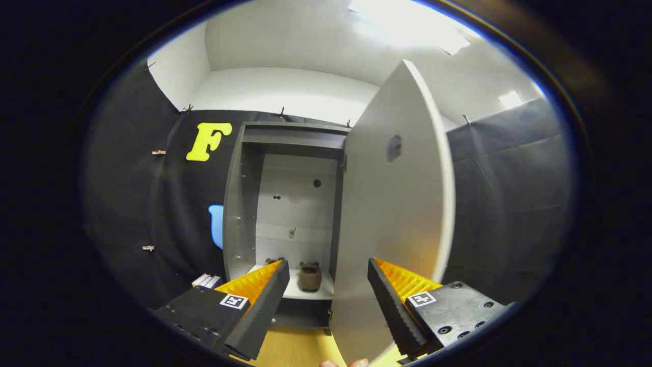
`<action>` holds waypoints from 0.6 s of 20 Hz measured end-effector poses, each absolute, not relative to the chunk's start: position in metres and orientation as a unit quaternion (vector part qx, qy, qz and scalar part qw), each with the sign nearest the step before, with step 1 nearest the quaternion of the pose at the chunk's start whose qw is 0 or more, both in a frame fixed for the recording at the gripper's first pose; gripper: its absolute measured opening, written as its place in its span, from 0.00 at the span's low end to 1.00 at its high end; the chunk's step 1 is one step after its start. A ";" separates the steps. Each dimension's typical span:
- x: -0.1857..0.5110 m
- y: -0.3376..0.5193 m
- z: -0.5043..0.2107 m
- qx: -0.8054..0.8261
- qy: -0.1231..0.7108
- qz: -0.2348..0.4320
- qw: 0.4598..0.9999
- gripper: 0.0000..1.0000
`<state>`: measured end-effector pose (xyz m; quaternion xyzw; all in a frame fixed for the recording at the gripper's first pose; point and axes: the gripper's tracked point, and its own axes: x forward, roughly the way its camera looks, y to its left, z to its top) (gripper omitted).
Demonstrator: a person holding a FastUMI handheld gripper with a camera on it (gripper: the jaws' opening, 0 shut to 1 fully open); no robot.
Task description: Open the shoe cabinet door, grab the shoes and put them into the shoe cabinet, then close the shoe cabinet door.
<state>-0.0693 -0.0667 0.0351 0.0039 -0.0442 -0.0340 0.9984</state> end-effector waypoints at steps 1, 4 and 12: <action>-0.078 -0.082 0.033 0.007 -0.038 -0.044 0.998 0.98; -0.101 -0.126 0.032 0.019 -0.030 -0.079 0.996 0.97; -0.092 -0.228 -0.010 -0.016 0.012 -0.173 0.985 0.97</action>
